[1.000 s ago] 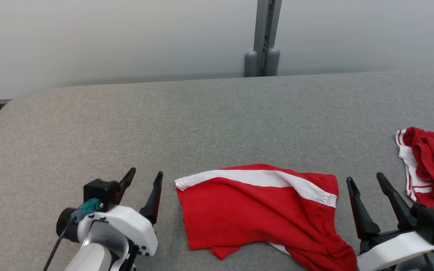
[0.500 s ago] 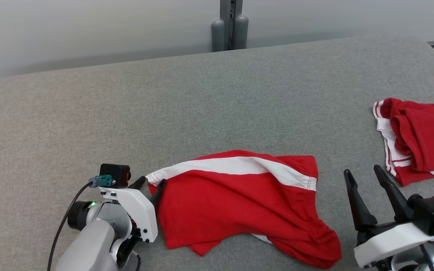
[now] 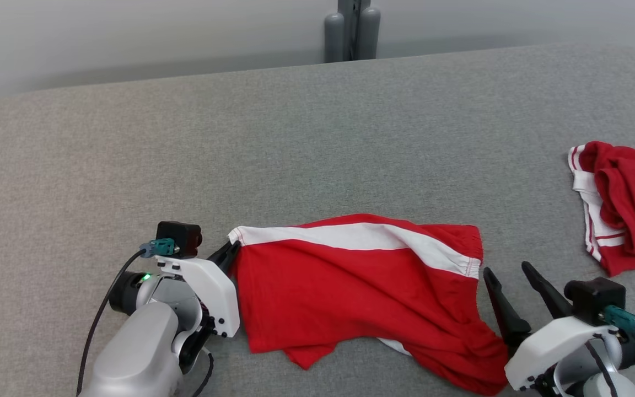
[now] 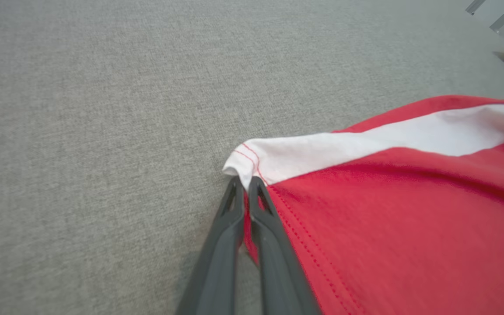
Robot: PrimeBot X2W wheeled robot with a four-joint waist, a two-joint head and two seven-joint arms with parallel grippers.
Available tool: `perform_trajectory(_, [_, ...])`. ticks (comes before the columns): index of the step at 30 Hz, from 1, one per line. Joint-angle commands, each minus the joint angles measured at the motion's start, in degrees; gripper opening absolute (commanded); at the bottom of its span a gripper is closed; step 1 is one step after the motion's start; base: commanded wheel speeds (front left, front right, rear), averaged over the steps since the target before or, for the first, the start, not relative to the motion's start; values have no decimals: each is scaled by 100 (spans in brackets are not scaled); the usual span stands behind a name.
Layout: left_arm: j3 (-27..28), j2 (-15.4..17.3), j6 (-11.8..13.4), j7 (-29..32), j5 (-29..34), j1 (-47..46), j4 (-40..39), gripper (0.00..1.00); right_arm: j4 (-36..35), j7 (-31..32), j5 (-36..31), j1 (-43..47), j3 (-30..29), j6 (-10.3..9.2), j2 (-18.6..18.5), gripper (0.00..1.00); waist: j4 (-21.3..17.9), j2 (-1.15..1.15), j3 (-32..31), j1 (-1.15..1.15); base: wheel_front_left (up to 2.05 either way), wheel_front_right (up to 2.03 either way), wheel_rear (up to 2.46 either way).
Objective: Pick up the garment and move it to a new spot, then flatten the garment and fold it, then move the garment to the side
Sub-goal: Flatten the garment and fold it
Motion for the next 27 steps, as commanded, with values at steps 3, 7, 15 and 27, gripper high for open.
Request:
perform_trajectory(3, [-70, -23, -33, -113, 30, -184, 92, 0, 364, 68, 166, -310, 252, 1, -108, 100, 162, 0, 120, 0, 0, 0, 0])
perform_trajectory(7, [-166, -88, -50, -241, 7, -275, 219, 0, 783, 80, 348, -579, 605, 1, -182, 100, 268, 0, 164, 0, 0, 0, 0])
perform_trajectory(15, [-258, -83, -79, -554, -13, -373, 425, 0, 960, -138, 655, -770, 1073, 1, -339, 0, 269, 0, 177, 0, 0, 0, 0])
perform_trajectory(27, [-165, 176, 177, -1418, 195, -494, -110, 0, 384, -633, 630, -1026, 818, 1, -614, 0, 203, 0, -132, 0, 0, 0, 0])
